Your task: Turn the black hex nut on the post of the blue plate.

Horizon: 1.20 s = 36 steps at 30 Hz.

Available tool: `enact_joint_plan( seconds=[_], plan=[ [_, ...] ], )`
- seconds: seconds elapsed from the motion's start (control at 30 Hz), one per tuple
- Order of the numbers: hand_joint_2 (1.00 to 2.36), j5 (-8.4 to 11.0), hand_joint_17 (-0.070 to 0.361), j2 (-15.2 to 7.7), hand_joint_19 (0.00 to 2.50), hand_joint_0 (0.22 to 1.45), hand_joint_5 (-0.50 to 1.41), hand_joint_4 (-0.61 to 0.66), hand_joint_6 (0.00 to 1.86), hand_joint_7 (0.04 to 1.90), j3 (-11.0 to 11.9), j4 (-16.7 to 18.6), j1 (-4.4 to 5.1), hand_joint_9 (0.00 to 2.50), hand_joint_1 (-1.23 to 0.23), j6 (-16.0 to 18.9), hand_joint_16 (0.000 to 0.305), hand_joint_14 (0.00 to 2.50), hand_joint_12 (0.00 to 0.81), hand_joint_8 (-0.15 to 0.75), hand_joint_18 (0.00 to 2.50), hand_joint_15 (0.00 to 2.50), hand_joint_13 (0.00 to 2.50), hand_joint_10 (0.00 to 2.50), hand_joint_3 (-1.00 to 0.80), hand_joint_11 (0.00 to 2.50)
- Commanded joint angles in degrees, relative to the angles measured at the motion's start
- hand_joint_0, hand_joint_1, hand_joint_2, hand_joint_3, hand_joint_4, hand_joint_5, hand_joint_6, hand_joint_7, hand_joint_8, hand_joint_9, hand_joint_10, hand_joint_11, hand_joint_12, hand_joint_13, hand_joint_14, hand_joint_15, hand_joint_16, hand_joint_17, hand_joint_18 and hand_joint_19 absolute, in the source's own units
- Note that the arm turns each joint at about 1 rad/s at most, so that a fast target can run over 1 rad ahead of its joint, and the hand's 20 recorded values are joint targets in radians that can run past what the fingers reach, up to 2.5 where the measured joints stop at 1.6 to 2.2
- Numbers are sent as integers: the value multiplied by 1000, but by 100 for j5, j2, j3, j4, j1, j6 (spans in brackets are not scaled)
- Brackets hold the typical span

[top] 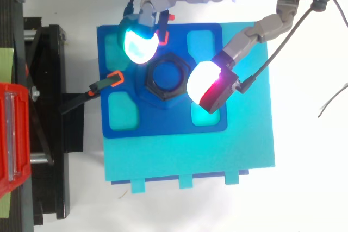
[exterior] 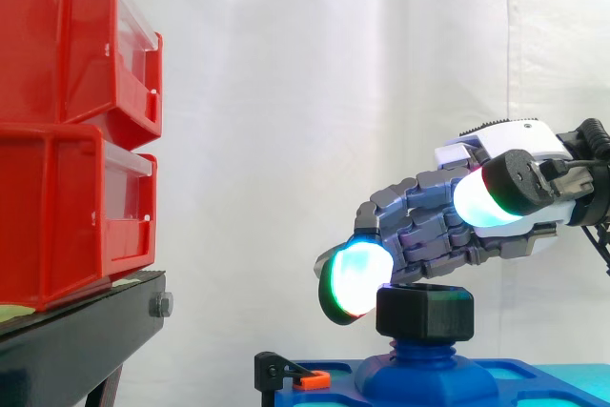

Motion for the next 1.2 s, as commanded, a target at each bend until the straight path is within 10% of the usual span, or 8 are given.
enact_joint_plan(
  seconds=[0.0,0.83,1.17],
  plan=[
    [1000,-11,110,0,0,397,-253,170,503,894,9,6,-15,0,-497,-1,49,0,359,242,0,0,0,0,-500,0],
    [1000,-275,110,0,0,398,-253,167,503,893,352,-319,-138,0,-511,-62,49,0,358,241,0,0,0,0,-500,0],
    [1000,-81,109,0,0,399,-254,161,503,891,369,-266,2,0,-571,-80,48,0,359,236,0,0,0,0,-500,0]
  ],
)
